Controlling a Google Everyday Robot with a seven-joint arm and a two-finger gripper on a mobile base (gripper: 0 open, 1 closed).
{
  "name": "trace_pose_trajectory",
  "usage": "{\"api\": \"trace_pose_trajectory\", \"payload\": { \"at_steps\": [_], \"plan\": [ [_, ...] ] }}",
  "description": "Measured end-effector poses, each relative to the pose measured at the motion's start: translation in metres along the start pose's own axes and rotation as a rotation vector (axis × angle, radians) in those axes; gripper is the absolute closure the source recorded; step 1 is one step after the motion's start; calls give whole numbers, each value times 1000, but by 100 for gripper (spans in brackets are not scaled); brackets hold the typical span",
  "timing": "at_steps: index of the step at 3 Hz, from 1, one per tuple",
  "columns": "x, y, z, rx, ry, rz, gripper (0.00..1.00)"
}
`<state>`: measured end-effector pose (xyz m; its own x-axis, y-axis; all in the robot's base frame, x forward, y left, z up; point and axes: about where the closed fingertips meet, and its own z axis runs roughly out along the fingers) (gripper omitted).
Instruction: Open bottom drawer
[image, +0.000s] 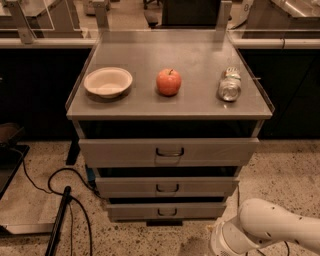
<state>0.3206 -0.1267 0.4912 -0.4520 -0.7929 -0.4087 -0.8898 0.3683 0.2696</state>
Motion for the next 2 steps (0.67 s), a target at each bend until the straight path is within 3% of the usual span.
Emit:
{"api": "trace_pose_trajectory", "payload": {
  "at_steps": [1,2],
  "plan": [
    [2,-8,21,21,-20,10,0],
    [4,-32,52,93,-24,9,0]
  ]
}}
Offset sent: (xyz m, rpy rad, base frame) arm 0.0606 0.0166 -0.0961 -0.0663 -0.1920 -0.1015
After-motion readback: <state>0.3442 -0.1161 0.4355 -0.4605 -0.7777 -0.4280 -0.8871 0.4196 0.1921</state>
